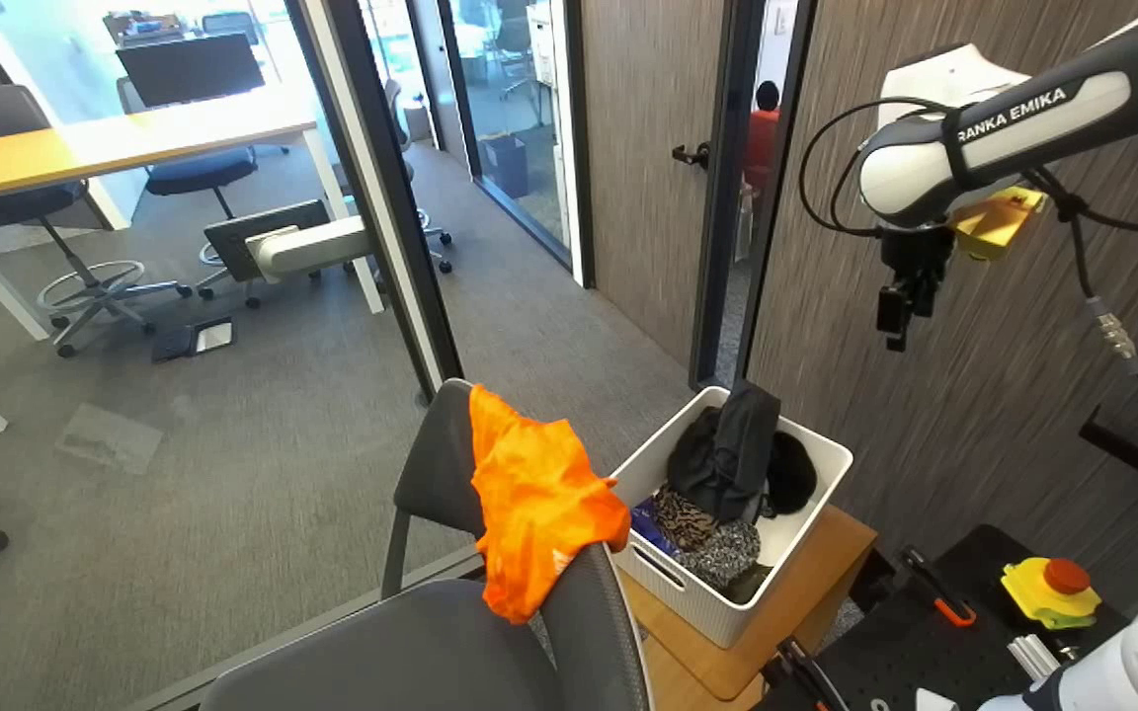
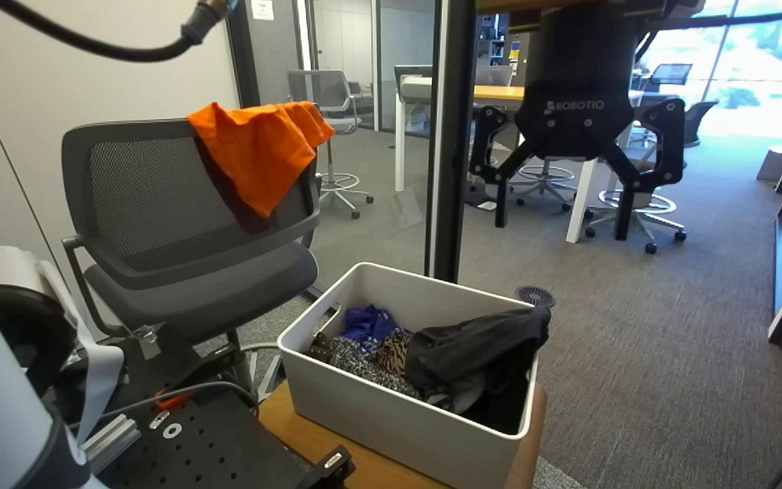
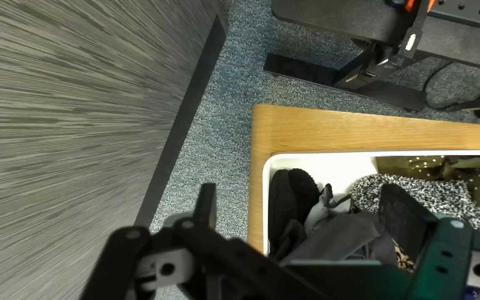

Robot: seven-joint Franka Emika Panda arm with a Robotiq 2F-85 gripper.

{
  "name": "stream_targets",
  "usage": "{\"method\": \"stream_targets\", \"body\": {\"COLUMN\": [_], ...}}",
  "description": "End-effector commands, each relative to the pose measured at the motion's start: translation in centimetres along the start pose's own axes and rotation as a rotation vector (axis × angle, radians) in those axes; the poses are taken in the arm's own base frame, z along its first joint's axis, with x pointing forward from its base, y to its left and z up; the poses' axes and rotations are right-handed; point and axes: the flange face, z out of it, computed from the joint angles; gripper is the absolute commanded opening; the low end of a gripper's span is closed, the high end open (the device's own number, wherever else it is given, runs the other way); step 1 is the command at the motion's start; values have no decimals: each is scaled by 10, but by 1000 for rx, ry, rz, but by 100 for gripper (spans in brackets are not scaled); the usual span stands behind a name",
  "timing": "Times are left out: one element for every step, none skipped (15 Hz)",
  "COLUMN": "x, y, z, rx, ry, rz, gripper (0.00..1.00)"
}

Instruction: Remove the orange cloth from the backrest of the chair and place it inside the box

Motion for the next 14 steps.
{"method": "stream_targets", "body": {"x": [-11,-13,-16,-18,-21,-22,-23,-22,-21,-20,-19,-18,-16,-13], "y": [-30,-41,-58,-74,-92,-110,-127,-144,-162,-177,-194,-211,-226,-244], "z": [-8,-9,-12,-17,-23,-31,-41,-51,-62,-72,-81,-90,-99,-102], "rx": [51,65,96,122,147,173,198,226,248,273,295,319,342,371], "ry": [18,21,27,44,69,100,134,167,202,228,255,279,295,299], "rz": [-37,-45,-59,-82,-91,-99,-101,-104,-98,-100,-99,-97,-83,-74], "gripper": [100,100,100,100,100,100,100,100,100,100,100,100,100,100]}}
